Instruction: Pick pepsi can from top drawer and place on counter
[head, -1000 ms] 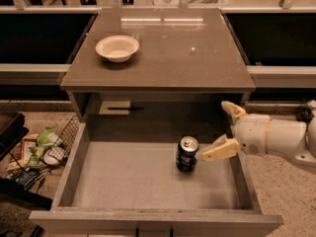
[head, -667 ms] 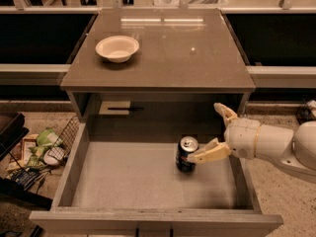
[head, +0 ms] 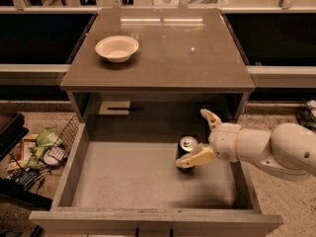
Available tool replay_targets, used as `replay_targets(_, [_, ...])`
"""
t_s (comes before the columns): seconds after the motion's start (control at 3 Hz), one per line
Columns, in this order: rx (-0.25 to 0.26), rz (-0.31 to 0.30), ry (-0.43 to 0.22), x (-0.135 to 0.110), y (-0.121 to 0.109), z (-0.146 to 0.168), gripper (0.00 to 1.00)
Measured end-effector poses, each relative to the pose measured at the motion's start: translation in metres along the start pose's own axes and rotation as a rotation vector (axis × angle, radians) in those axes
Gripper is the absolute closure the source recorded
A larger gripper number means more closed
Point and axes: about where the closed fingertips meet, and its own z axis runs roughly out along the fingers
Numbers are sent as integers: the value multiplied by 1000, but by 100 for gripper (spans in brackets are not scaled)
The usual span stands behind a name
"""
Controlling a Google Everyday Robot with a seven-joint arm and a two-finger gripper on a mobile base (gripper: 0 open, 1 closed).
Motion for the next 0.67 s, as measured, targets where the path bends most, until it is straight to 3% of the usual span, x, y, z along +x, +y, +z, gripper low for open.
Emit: replay_targets(0.67, [-74,74,55,36,7,32,2])
